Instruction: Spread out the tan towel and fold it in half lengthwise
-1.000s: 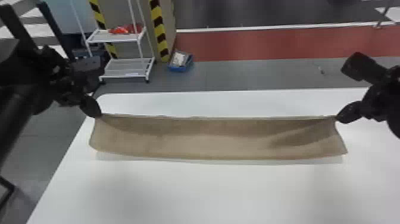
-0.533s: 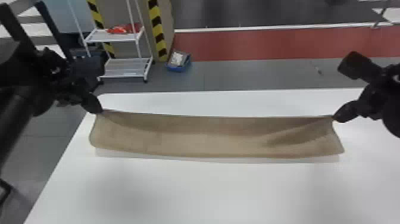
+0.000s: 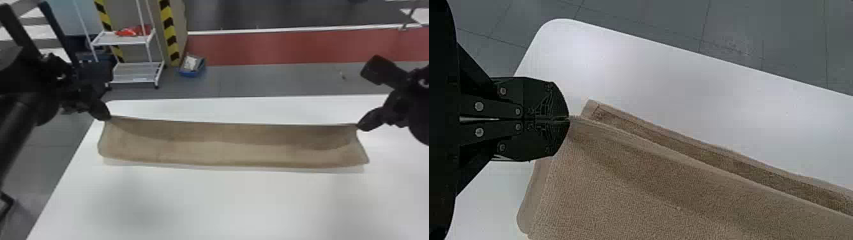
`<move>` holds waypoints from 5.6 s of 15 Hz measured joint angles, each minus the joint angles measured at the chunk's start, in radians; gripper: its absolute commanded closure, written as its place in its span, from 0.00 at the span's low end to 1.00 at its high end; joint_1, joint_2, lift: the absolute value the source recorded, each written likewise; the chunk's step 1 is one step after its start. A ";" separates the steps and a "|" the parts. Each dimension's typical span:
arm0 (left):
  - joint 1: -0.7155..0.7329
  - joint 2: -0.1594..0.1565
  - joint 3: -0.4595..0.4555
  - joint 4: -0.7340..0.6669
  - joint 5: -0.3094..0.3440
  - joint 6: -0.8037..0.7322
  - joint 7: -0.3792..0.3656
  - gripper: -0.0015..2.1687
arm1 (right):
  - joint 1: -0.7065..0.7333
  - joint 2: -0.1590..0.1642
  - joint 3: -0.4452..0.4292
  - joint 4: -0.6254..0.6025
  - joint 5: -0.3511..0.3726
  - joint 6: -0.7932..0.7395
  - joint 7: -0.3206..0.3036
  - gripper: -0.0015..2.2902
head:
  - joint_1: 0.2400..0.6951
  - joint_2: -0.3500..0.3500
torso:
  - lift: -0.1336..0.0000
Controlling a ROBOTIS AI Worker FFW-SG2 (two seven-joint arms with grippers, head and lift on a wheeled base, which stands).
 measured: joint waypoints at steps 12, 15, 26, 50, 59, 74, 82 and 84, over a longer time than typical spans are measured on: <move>0.002 -0.004 0.000 0.001 -0.001 -0.016 0.009 0.66 | -0.026 0.011 -0.001 0.032 0.021 -0.023 0.000 0.65 | 0.99 0.64 | 0.06; 0.002 -0.002 0.000 0.008 -0.003 -0.022 0.011 0.66 | -0.036 0.012 -0.002 0.048 0.026 -0.034 0.000 0.65 | 0.99 0.65 | 0.06; 0.006 0.000 0.002 0.015 0.002 -0.056 0.013 0.66 | -0.051 0.032 0.007 0.088 0.062 0.002 -0.103 0.27 | 0.99 0.63 | 0.06; 0.391 0.010 0.619 -0.310 0.493 0.086 0.179 0.03 | 0.365 -0.116 -0.008 -0.471 -0.018 0.073 -0.120 0.20 | 1.00 0.75 | 0.06; 0.640 -0.138 0.833 -0.492 0.729 0.087 0.263 0.04 | 0.388 -0.139 0.062 -0.467 0.044 0.030 -0.032 0.20 | 1.00 0.78 | 0.06; 0.709 -0.149 0.894 -0.522 0.772 0.072 0.264 0.04 | 0.322 -0.099 0.152 -0.371 0.098 -0.027 0.000 0.72 | 1.00 0.87 | 0.06; 0.709 -0.148 0.887 -0.517 0.769 0.065 0.269 0.04 | 0.453 -0.184 0.001 -0.454 0.091 -0.049 0.000 0.72 | 1.00 0.76 | 0.06; 0.708 -0.147 0.883 -0.516 0.770 0.063 0.273 0.04 | 0.463 -0.195 -0.036 -0.449 0.088 -0.071 0.000 0.72 | 1.00 0.73 | 0.06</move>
